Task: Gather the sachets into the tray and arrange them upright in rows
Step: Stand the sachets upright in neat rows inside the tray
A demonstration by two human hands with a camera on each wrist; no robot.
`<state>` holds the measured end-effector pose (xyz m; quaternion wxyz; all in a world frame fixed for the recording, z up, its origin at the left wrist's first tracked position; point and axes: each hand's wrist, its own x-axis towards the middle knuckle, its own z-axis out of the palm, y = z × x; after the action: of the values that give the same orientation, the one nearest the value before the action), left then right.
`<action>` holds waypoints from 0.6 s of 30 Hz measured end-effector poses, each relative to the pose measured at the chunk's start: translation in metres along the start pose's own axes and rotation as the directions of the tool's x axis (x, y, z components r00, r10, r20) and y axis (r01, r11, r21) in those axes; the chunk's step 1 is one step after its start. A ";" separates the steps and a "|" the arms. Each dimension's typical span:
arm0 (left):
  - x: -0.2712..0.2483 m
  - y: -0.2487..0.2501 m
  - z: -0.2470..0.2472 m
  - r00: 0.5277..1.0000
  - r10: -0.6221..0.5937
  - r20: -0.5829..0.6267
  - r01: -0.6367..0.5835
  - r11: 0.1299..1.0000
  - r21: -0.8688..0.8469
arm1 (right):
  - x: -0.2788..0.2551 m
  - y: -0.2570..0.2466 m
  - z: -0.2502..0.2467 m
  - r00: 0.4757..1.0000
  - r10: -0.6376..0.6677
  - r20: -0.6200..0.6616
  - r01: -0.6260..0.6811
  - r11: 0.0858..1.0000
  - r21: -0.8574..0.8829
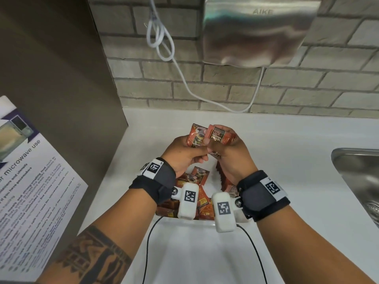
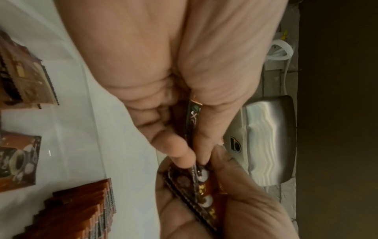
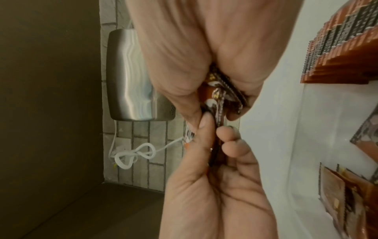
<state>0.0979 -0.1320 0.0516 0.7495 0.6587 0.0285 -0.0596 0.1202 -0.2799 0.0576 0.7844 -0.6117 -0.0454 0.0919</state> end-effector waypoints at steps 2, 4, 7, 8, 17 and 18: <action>0.000 0.002 0.000 1.000 -0.001 0.005 0.001 1.000 -0.027 | 0.000 -0.003 -0.002 1.000 -0.018 -0.014 0.017 0.999 -0.028; -0.001 0.006 -0.003 1.000 -0.018 -0.003 0.018 0.997 -0.074 | 0.001 -0.009 -0.007 1.000 -0.004 -0.021 0.004 1.000 0.013; 0.000 0.008 -0.012 0.999 -0.018 -0.043 0.019 1.000 0.012 | 0.002 -0.018 -0.014 1.000 0.014 -0.026 -0.013 0.997 0.070; 0.000 0.008 -0.016 0.999 -0.009 -0.051 0.015 0.994 0.108 | 0.002 -0.020 -0.015 0.999 -0.012 -0.042 0.013 0.999 0.031; -0.003 0.024 -0.024 0.982 0.125 0.145 -0.191 0.578 0.794 | 0.003 -0.023 -0.016 0.957 0.123 0.262 0.086 0.742 -0.665; -0.003 0.026 -0.024 0.979 0.132 0.154 -0.202 0.600 0.774 | 0.001 -0.022 -0.015 0.942 0.154 0.298 0.099 0.719 -0.688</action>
<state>0.0992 -0.1047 0.0746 0.3883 0.9166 -0.0923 -0.0221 0.1254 -0.2988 0.0757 0.4768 -0.8365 -0.1994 0.1822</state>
